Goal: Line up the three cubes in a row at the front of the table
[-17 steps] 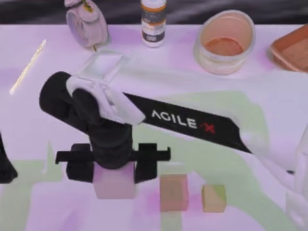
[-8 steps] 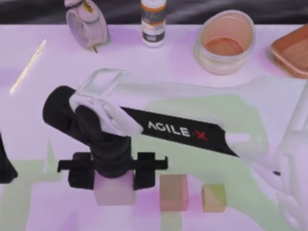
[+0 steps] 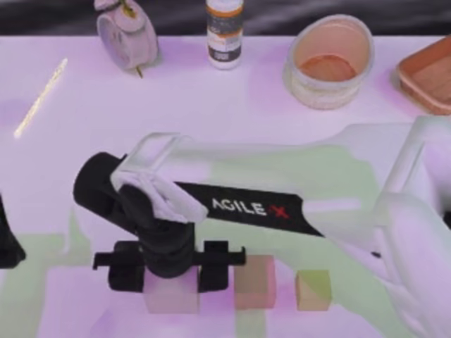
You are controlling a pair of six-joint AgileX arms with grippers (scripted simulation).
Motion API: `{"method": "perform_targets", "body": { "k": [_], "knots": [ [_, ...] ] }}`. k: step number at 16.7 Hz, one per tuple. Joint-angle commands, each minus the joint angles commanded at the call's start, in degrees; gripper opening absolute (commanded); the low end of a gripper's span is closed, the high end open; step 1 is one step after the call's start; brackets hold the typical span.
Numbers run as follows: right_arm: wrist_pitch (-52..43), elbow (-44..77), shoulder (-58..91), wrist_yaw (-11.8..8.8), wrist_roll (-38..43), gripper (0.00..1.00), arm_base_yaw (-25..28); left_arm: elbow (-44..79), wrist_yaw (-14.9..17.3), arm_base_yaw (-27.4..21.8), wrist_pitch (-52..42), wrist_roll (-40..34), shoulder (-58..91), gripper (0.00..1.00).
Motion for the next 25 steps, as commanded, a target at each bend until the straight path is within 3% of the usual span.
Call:
{"method": "perform_targets", "body": {
  "k": [13,25],
  "knots": [
    [0.0,0.0,0.0,0.0,0.0,0.98,0.0,0.0,0.0,0.0,0.0,0.0,0.0,1.0],
    [-2.39,2.18,-0.47,0.02,0.05,1.0,0.13,0.0,0.0,0.0,0.0,0.0,0.0,1.0]
  ]
}}
